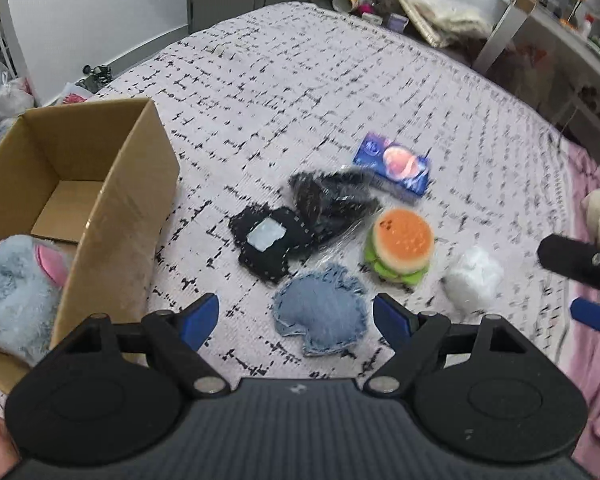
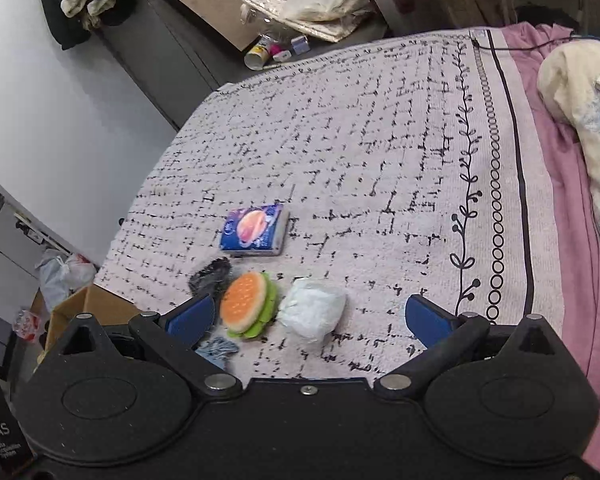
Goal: Organize soft objects
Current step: 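Grasp the denim pouch with the left gripper while the right grasps the white bag, then carry the denim pouch and white bag toward the box with both grippers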
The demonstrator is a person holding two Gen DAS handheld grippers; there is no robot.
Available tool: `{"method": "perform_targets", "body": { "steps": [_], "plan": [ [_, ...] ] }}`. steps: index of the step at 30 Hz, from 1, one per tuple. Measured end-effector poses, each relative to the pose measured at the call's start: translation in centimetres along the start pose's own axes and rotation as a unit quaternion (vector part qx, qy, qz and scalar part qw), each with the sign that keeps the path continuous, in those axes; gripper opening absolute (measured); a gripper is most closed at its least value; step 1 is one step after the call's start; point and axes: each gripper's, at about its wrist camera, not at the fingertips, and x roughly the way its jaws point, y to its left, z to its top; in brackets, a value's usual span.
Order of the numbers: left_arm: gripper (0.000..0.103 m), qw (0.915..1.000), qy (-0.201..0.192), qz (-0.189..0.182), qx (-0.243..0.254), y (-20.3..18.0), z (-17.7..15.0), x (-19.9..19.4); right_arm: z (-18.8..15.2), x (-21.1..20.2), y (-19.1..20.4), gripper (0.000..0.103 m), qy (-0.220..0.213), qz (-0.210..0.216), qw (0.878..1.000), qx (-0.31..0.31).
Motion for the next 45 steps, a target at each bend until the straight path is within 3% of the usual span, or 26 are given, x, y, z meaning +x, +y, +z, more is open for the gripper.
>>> {"method": "perform_targets", "body": {
  "steps": [11,17,20,23,25,27,34,42,45],
  "plan": [
    [0.083,0.9997,0.014,0.018,-0.005,-0.3,-0.8,2.8,-0.7,3.0,0.1,0.102,0.035,0.019,0.999,-0.008],
    [0.083,0.9998,-0.001,0.019,-0.007,-1.3,-0.7,3.6,-0.8,4.6,0.4,0.102,0.033,0.013,0.998,-0.050],
    [0.079,0.9998,-0.004,0.021,0.004,-2.1,-0.5,4.1,-0.9,6.2,0.2,0.097,0.053,0.022,0.997,-0.060],
    [0.068,0.9997,0.007,0.012,-0.018,-2.0,-0.5,4.6,-1.1,6.9,0.3,0.097,0.042,0.027,0.995,-0.088],
    [0.055,0.9997,0.001,0.014,-0.018,-2.1,-0.5,4.4,-1.1,6.9,0.4,0.094,0.028,0.027,0.994,-0.105],
    [0.049,0.9999,-0.001,0.013,-0.010,-2.3,-0.5,4.1,-1.2,7.1,0.3,0.087,0.020,0.029,0.993,-0.111],
    [0.046,0.9993,-0.026,0.007,-0.024,-1.6,-0.9,1.7,-1.9,6.9,0.6,0.055,0.000,0.000,0.982,-0.189],
    [0.047,0.9968,-0.061,0.021,-0.046,0.1,-0.8,-3.3,-1.7,5.0,-0.3,0.053,0.008,0.030,0.988,-0.152],
    [0.047,0.9963,-0.068,0.009,-0.050,0.9,-0.5,-4.8,-1.9,3.8,0.3,0.053,-0.007,0.017,0.986,-0.165]
  ]
}}
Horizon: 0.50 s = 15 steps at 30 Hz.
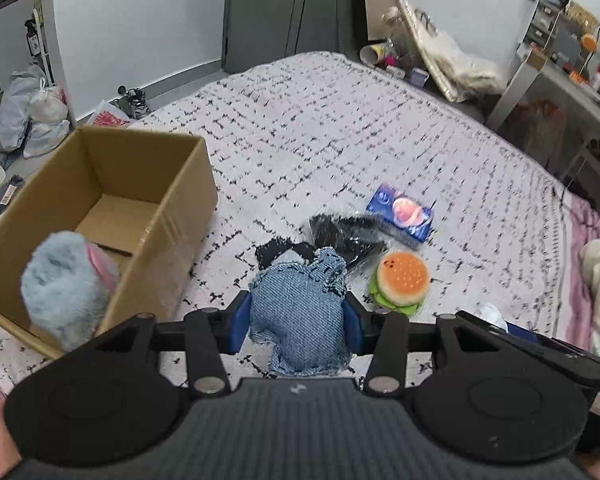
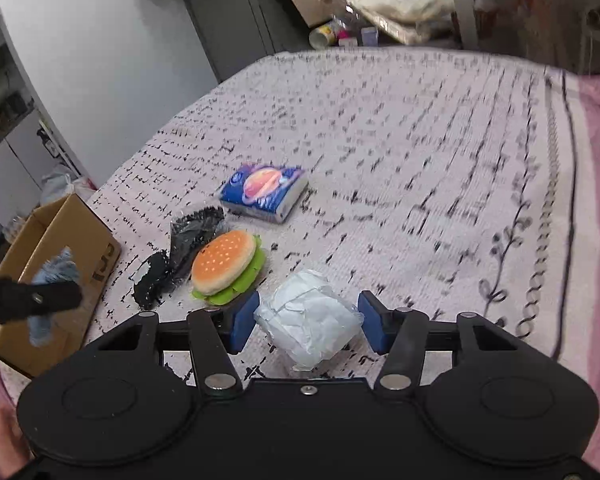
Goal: Organize soft objects
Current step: 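Carry the denim pouch and white bag toward the box with both grippers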
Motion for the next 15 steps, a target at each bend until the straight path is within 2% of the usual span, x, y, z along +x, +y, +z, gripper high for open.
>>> {"method": "perform_targets", "body": {
  "steps": [4,7,11,15],
  "plan": [
    [0.047,0.9999,0.004,-0.012,-0.009,1.4,0.8,-1.4,-0.1,-1.2,1.1,0.053,-0.013,-0.010,1.000,-0.021],
    [0.047,0.9997,-0.017,0.013,0.015,2.1,0.8,-2.9,-0.6,-2.2,2.0,0.053,-0.021,-0.028,0.998,-0.047],
    [0.047,1.0000,-0.007,-0.003,0.001,3.9,0.7,-4.1,-0.8,-3.3,2.6,0.053,-0.029,-0.033,0.998,-0.050],
    [0.047,0.9995,-0.023,-0.007,0.020,5.0,0.9,-5.6,-0.1,-4.2,2.9,0.053,-0.035,-0.045,0.998,-0.036]
  ]
}}
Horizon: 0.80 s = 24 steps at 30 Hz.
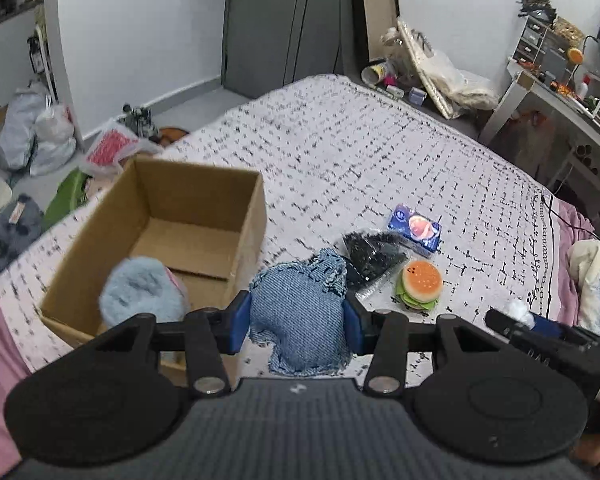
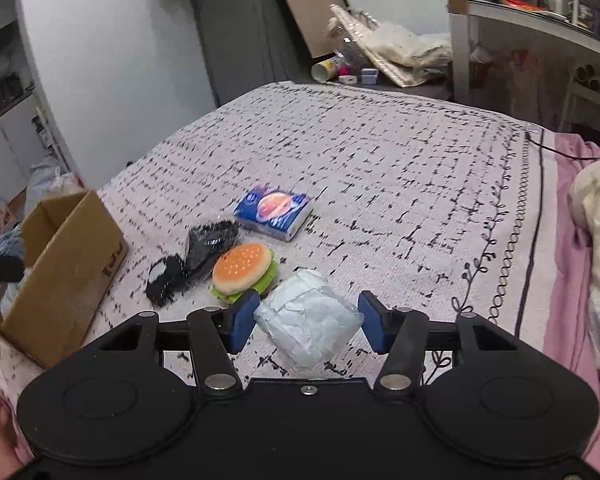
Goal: Organize soft objects
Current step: 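Carry the denim pouch and white bag toward the box with both grippers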
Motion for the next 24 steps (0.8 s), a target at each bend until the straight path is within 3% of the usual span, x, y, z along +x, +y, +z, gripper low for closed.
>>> {"method": "perform_targets", "body": {
  "steps": [7,16,24],
  "plan": [
    [0.047,0.9996,-0.012,-0.024,-0.007,2.3,0.8,-1.2,1.6,-3.1,0.9,0.053,-0.025,-0.005,0.999,0.035],
    [0.047,0.9984,-0.027,-0.047,-0.014,5.1,1.6,-0.6,2.9,-5.3,4.5,0.053,-0.036,-0.020,0.999,0.016],
    [0.047,0.9957,-0.024,-0.070,-0.055,9.5,2.4,0.4,3.8,-5.0,9.0,0.053,-0.045,-0.035,0.998,0.000]
  ]
}}
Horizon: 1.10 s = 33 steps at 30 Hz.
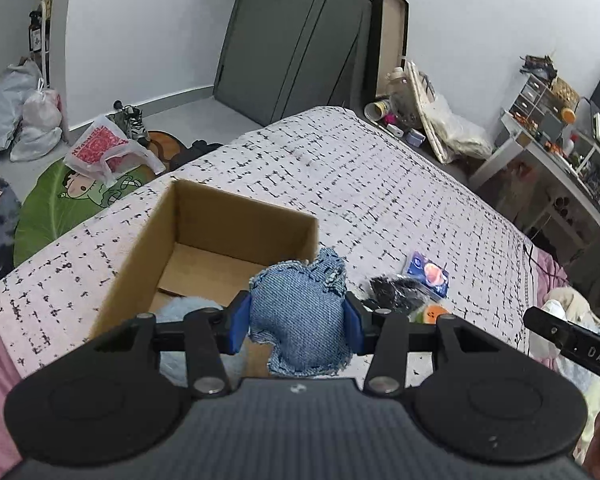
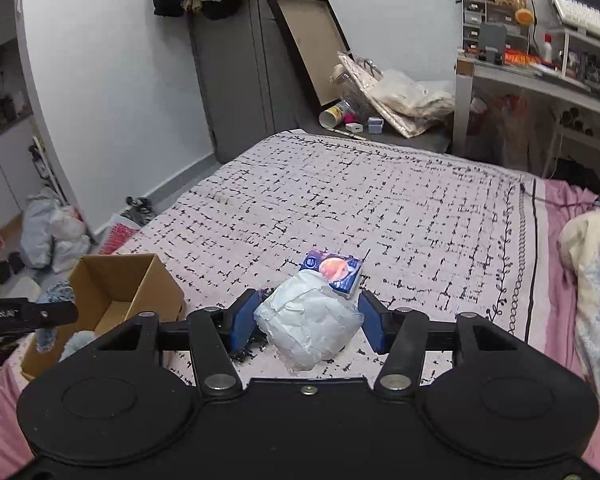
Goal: Organize soft objects
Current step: 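Carry the denim pouch and white bag toward the box with both grippers, then open both grippers to drop the denim pouch and white bag into the box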
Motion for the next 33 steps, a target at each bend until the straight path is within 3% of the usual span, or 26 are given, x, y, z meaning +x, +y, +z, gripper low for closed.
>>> {"method": "perform_targets", "body": {
  "steps": [19,33],
  "plan": [
    [0.047,0.9987,0.002,-0.020,-0.046,7.5,3.0,1.1,1.3,1.6,9.2,0.053,0.008,0.057,0.998,-0.002],
    [0.052,0.9935,0.039,-0.024,-0.104,11.3,3.3,4.7,0.6,4.7,15.1,0.054,0.044,0.114,0.993,-0.002]
  ]
}}
